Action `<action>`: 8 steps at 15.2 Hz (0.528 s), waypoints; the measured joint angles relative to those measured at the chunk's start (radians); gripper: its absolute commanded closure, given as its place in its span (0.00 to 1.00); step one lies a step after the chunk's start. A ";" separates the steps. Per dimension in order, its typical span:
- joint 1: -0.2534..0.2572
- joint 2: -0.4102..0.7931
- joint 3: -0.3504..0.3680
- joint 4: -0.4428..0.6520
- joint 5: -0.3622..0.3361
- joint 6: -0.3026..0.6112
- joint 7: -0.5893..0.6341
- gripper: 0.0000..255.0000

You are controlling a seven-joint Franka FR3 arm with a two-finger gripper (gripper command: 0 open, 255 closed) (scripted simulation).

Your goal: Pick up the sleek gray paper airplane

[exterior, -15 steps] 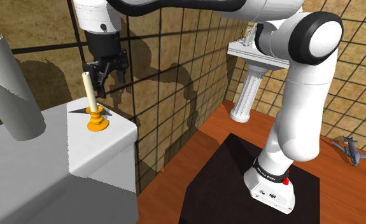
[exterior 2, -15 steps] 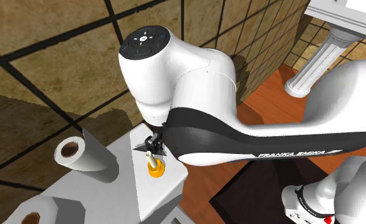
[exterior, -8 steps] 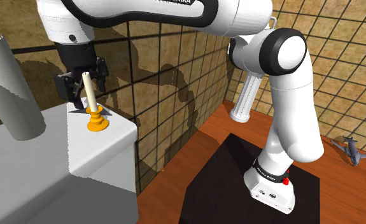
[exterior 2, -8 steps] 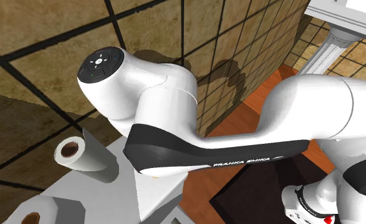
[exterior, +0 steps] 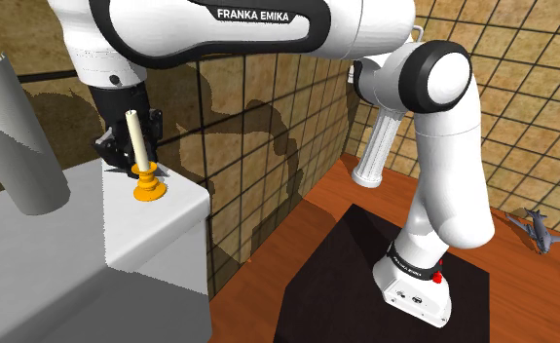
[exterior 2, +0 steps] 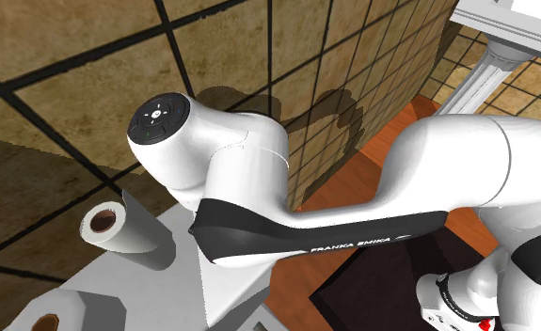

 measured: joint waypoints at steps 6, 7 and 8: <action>0.000 0.000 0.000 -0.001 0.000 0.001 0.000 1.00; 0.000 0.000 0.000 -0.001 0.000 0.001 0.001 1.00; -0.002 -0.003 0.000 -0.006 0.001 0.005 0.000 1.00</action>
